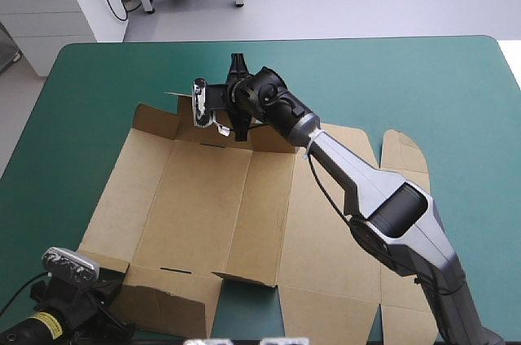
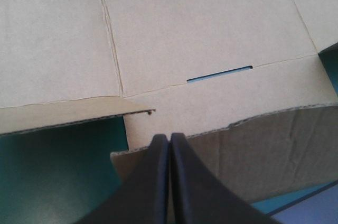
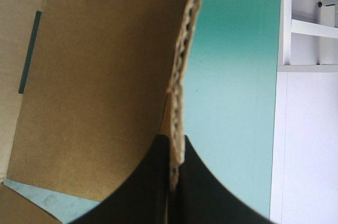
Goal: Fold the box
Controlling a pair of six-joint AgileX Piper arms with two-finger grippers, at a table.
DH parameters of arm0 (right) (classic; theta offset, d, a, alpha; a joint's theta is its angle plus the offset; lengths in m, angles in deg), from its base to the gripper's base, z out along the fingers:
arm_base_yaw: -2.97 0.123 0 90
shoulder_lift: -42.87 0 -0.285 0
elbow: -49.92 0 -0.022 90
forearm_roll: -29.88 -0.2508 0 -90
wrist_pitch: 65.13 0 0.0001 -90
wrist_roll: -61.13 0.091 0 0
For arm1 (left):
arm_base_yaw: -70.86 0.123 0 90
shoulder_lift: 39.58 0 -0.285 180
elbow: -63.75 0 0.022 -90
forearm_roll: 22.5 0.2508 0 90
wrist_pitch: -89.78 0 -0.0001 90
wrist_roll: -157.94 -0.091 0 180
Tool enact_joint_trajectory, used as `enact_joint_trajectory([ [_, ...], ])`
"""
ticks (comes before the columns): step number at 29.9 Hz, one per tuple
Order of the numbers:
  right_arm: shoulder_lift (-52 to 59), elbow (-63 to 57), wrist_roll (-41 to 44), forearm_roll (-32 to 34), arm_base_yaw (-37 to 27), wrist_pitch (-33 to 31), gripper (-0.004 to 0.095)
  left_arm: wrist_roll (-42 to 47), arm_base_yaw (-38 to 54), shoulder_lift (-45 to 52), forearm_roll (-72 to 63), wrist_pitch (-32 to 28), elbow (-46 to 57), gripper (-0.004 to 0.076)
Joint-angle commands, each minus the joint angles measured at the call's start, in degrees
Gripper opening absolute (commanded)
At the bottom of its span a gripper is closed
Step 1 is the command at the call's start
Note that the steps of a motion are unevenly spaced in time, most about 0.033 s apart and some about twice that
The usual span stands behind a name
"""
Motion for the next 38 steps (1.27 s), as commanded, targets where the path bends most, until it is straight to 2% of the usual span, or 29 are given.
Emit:
enact_joint_trajectory([
  [1,2.13,1.96,0.21,1.38,0.0,4.3,-0.0021,0.48,-0.2,-0.52,-0.68,-2.95,-1.37,-0.0008],
  [6,0.39,1.96,-2.2,0.91,0.27,6.36,-0.0021,0.48,-0.2,-0.52,-0.68,-2.95,-1.37,-0.0008],
  [12,0.23,1.96,-2.94,2.67,0.27,11.69,-0.0021,0.48,-0.2,-0.52,-0.68,-2.95,-1.37,-0.0008],
  [14,0.14,1.96,-2.94,4.36,0.17,12.08,-0.0021,0.48,-0.2,-0.52,-0.68,-2.95,-1.37,-0.0008],
  [23,0.14,1.96,-2.81,4.46,-1.24,14.31,-0.0021,0.48,-0.2,-0.52,-0.68,-2.95,-1.37,-0.0008],
  [26,0.14,1.96,-2.81,7.57,-1.24,16.33,-0.0021,0.48,-0.2,-0.52,-0.68,-2.95,-1.37,-0.0008],
  [35,0.1,1.96,-2.22,2.39,-1.14,15.93,-0.002,0.48,-0.2,-0.52,-0.68,-2.95,-1.37,-0.0008],
  [38,0.1,1.96,0.21,0.48,-1.14,15.38,0.0019,0.48,-0.2,-0.52,-0.68,-2.95,-1.37,-0.0008],
])
